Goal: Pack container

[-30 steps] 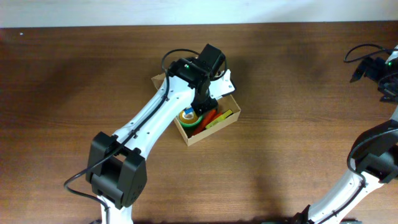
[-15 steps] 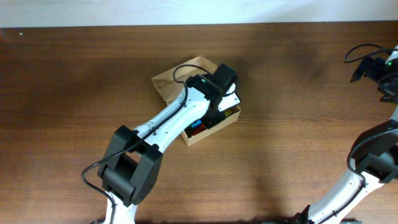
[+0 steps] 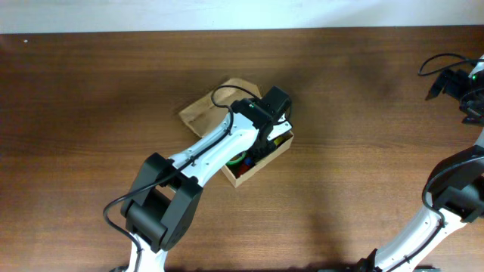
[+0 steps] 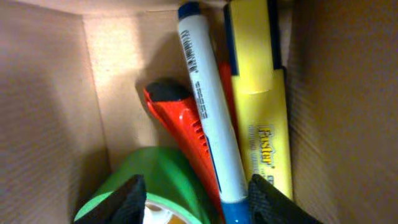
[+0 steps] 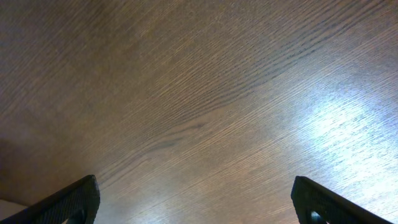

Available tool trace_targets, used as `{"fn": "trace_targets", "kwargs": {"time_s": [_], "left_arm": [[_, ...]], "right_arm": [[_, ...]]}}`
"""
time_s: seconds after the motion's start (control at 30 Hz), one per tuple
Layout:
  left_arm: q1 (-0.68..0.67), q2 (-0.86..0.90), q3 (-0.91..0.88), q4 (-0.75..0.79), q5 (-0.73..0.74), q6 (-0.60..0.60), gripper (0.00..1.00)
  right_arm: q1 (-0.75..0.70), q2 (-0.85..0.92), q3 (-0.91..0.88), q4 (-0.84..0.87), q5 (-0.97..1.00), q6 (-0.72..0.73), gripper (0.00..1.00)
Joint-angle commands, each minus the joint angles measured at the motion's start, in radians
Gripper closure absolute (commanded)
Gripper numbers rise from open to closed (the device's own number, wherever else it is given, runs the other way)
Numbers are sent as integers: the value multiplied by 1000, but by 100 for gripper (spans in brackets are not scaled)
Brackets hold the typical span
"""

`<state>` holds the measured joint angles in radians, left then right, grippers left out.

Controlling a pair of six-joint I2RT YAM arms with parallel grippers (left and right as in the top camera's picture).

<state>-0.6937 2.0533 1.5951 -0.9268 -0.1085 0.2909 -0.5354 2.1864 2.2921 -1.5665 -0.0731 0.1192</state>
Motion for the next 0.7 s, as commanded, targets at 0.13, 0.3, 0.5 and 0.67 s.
{"fn": "trace_targets", "kwargs": {"time_s": [0.13,0.3,0.5,0.67], "left_arm": [[-4,-1,146,-53,-58,-18,50],[-4,-1,410,-219,-100,-44,58],[-4,-1,693,-328,-198,-96,71],[11,-5,868,-399,-379,-96,98]], "right_arm": [[-3,-37,0,0,-2,-7,1],[-3,-37,0,0,-2,-8,1],[-3,-37,0,0,-2,-8,1],[-3,-37,0,0,-2,-8,1]]}}
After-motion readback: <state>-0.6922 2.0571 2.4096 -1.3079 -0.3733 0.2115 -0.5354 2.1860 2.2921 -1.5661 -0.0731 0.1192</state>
